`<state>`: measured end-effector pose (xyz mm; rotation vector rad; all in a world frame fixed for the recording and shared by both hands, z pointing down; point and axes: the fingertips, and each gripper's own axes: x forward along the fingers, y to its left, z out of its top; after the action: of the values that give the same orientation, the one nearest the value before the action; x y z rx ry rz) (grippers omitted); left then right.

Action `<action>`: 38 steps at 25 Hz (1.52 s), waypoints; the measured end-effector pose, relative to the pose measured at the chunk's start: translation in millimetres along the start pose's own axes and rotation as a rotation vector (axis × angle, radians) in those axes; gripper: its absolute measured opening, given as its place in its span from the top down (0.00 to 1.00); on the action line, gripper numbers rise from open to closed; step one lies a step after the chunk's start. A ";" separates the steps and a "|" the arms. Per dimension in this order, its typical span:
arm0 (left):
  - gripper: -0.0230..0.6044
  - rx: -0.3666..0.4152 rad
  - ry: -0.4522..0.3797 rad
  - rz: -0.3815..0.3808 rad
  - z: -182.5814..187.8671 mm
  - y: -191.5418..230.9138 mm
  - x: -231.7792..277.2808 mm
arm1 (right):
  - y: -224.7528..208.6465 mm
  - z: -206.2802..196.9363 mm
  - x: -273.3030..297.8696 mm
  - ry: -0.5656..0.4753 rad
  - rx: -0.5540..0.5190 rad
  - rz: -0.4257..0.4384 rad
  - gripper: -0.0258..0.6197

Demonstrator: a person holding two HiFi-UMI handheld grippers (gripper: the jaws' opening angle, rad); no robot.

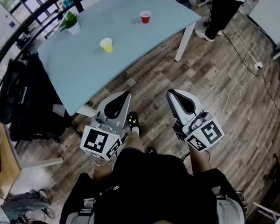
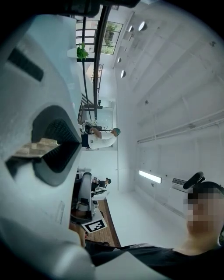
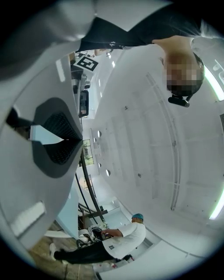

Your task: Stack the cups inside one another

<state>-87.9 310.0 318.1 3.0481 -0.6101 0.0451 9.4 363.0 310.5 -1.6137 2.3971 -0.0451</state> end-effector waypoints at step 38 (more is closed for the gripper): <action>0.99 -0.055 0.000 0.125 -1.7 279.9 102.0 | -123.3 -45.6 265.8 0.118 -0.008 0.035 0.96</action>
<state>-101.7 12.6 330.7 2.9536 -0.7877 0.0302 16.8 66.9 324.5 -1.6147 2.5158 -0.1287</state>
